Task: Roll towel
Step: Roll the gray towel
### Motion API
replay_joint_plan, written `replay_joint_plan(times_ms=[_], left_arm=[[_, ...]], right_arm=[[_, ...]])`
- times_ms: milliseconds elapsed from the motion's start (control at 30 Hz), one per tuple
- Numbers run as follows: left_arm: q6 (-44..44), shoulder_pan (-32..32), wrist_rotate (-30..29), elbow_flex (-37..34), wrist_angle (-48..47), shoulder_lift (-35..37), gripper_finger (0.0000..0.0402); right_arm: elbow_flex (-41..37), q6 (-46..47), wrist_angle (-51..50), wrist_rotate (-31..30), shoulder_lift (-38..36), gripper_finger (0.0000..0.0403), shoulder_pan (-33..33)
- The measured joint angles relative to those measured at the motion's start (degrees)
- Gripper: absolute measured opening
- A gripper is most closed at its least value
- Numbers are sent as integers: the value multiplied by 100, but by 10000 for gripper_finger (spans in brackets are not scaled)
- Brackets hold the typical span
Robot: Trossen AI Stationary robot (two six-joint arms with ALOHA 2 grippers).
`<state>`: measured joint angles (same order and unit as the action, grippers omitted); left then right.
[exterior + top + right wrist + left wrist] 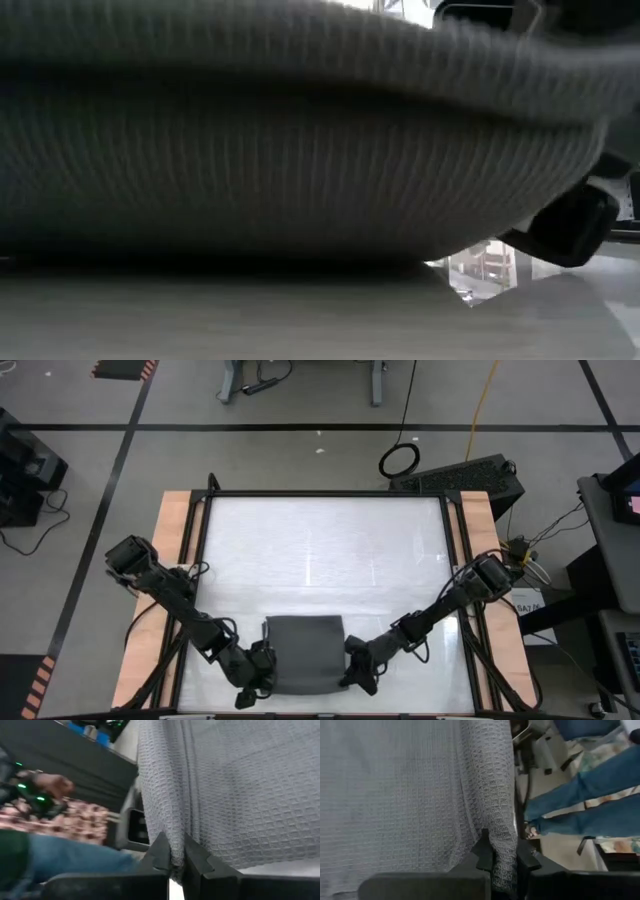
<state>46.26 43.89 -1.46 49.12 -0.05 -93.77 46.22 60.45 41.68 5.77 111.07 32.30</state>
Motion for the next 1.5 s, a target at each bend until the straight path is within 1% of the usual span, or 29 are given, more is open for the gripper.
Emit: replay_joint_plan(times_ms=[167,300,433,467,567,633,733,800,900,1067,1300,1400,1500], left_arm=[[-176,-51,-53,0,-150,203,28],[-532,-366,-161,0,-768,293,28],[-1131,-774,-115,-8,-1135,312,28],[-1302,-871,-74,-39,-1100,312,28],[-1506,-1260,373,-299,-656,310,28],[-1371,-1507,742,-562,-146,308,28],[-1048,-1842,1559,-946,848,306,28],[-760,-2039,1852,-1138,1216,307,28],[-442,-2189,2163,-1357,1605,305,28],[-331,-2307,2248,-1465,1667,305,28],[-156,-2412,2402,-1502,1777,305,28],[-3,-2433,2437,-1502,1775,305,28],[220,-2497,2467,-1503,1765,303,28]], right_arm=[[0,765,198,698,-8,5,-161],[0,1166,-53,907,-180,5,-345],[0,1277,-1150,964,-581,5,-618],[0,1280,-1500,981,-672,5,-686],[0,1184,-2350,1073,-891,5,-856],[2,1151,-2618,1305,-981,5,-947],[4,1283,-2625,1789,-1025,7,-1043],[9,1428,-2664,1993,-1051,8,-1095],[7,1596,-2694,2055,-1051,8,-1145],[7,1635,-2740,2078,-1051,10,-1222],[9,2003,-2851,2116,-1051,13,-1216],[9,2042,-2854,2116,-1051,21,-1216],[9,2123,-2886,2126,-1051,39,-1216]])
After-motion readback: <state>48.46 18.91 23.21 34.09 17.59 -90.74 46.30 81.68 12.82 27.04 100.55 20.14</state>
